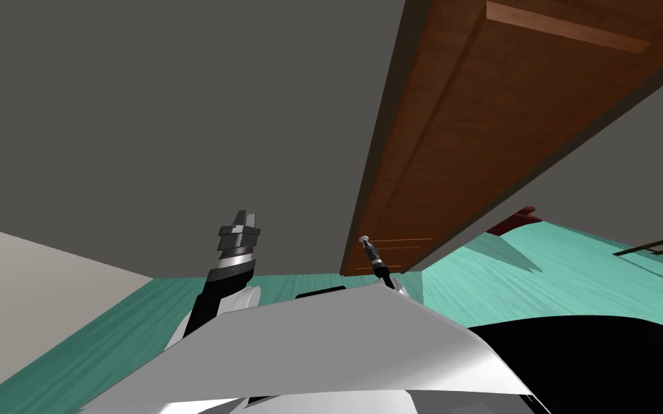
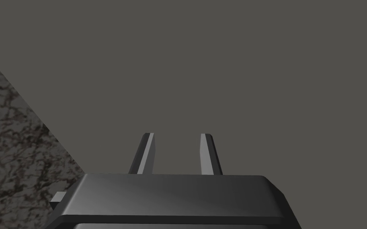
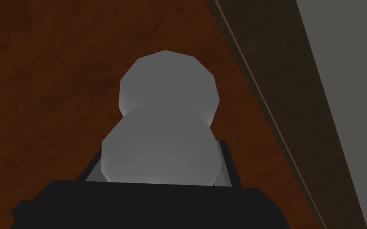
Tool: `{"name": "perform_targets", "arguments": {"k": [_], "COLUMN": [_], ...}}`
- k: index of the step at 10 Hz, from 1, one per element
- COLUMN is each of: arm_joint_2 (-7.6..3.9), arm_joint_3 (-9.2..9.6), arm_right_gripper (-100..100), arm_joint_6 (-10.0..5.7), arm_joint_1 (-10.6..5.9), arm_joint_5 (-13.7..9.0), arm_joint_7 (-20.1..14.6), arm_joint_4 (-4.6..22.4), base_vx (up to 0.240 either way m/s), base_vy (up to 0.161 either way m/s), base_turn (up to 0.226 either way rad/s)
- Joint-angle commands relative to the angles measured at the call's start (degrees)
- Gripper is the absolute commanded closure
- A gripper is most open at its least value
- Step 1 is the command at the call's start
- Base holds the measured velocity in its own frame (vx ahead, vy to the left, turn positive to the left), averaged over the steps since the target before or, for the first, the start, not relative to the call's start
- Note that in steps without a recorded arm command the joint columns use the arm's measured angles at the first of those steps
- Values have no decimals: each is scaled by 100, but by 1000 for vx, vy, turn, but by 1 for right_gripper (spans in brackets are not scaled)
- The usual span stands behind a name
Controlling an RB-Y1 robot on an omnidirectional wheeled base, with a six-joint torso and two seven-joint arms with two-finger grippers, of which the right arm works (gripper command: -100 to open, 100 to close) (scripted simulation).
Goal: Pull the door open
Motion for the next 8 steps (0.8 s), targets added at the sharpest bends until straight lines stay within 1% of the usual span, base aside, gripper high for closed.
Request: {"name": "perform_targets", "arguments": {"k": [1, 2, 3, 4, 5, 6, 7, 8], "arm_joint_2": [75, 73, 72, 72, 71, 71, 70, 70], "arm_joint_3": [58, 61, 63, 63, 65, 65, 68, 68], "arm_right_gripper": [100, 100, 100, 100, 100, 100, 100, 100], "arm_joint_6": [22, 29, 36, 36, 43, 43, 50, 50], "arm_joint_1": [4, -12, -29, -29, -45, -45, -62, -62], "arm_joint_5": [-1, -59, -118, -118, -176, -176, -234, -234], "arm_joint_7": [-169, -399, -543, -640, -825, -875, -1086, -1110], "arm_joint_4": [18, 37, 56, 56, 75, 75, 94, 94], "base_vx": [-26, -33, -55, -46, -48, -36, -34, -27], "base_vy": [-14, -12, -35, -24, -19, -14, -14, -16], "base_turn": [25, 65, 98, 48, 64, 48, 57, 59]}}
